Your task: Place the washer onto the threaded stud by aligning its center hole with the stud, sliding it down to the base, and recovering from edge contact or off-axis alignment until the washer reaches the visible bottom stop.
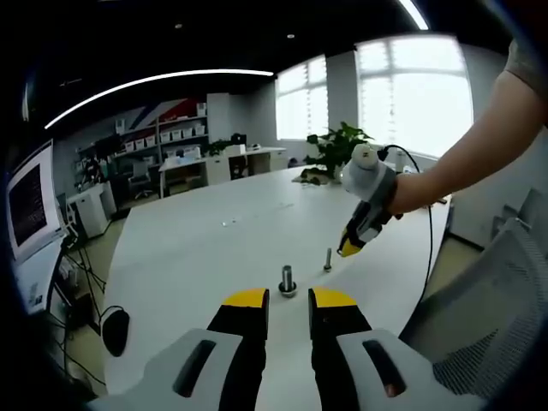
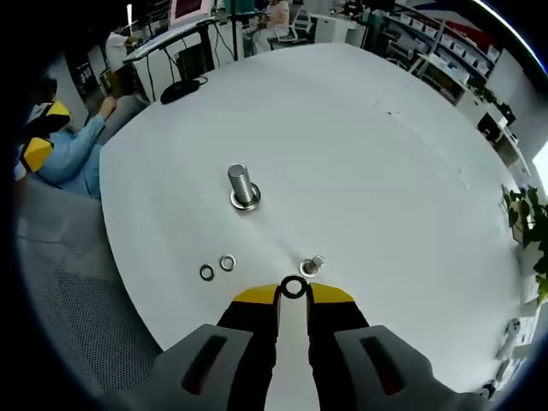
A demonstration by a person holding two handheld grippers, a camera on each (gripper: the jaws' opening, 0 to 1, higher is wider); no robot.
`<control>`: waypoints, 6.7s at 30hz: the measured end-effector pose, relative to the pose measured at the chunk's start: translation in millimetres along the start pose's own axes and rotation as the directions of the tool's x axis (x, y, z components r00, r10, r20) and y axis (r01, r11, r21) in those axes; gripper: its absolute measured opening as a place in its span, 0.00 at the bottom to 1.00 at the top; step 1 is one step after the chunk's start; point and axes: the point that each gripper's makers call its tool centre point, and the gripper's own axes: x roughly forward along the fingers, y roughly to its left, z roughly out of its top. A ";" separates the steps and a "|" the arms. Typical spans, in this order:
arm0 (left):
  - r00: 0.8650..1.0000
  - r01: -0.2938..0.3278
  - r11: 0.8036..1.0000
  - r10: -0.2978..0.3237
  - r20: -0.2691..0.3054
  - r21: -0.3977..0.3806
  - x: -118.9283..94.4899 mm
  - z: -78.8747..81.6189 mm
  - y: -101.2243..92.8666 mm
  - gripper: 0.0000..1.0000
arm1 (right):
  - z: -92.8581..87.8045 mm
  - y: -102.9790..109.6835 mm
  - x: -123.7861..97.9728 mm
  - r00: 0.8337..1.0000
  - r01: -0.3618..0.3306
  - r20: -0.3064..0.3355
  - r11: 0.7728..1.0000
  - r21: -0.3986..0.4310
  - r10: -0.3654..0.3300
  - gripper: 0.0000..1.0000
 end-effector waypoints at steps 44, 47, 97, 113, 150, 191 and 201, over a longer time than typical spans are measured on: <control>0.999 -0.007 1.000 0.007 -0.032 0.008 2.0 -7.1 1.2 0.16 | 8.5 -14.7 24.0 0.998 0.000 -0.066 0.994 -0.107 -0.007 0.14; 1.000 -0.013 1.000 0.013 -0.028 0.005 1.2 -6.5 2.5 0.16 | 6.7 -15.0 27.0 0.997 -0.001 -0.076 0.994 -0.108 -0.007 0.14; 0.999 -0.032 0.999 0.031 -0.019 -0.012 -1.5 -5.1 7.3 0.16 | -12.0 -9.8 33.0 0.995 -0.007 -0.100 0.998 -0.065 0.001 0.15; 0.999 -0.033 0.999 0.032 -0.022 -0.023 -1.8 -6.5 8.3 0.16 | -23.5 21.1 49.9 0.991 -0.045 -0.128 0.997 -0.064 0.037 0.15; 0.999 -0.015 0.999 0.013 -0.035 -0.030 -0.7 -10.0 4.8 0.16 | -16.6 77.0 67.2 0.984 -0.153 -0.118 0.973 -0.175 0.133 0.19; 0.999 -0.014 1.000 0.012 -0.053 -0.025 0.6 -13.9 4.5 0.15 | -6.7 83.6 75.4 0.933 -0.255 -0.342 0.878 -0.404 0.114 0.15; 0.999 -0.022 0.999 0.020 -0.048 -0.032 -0.7 -13.3 6.9 0.15 | -8.7 86.4 74.7 0.913 -0.177 -0.407 0.881 -0.438 -0.019 0.15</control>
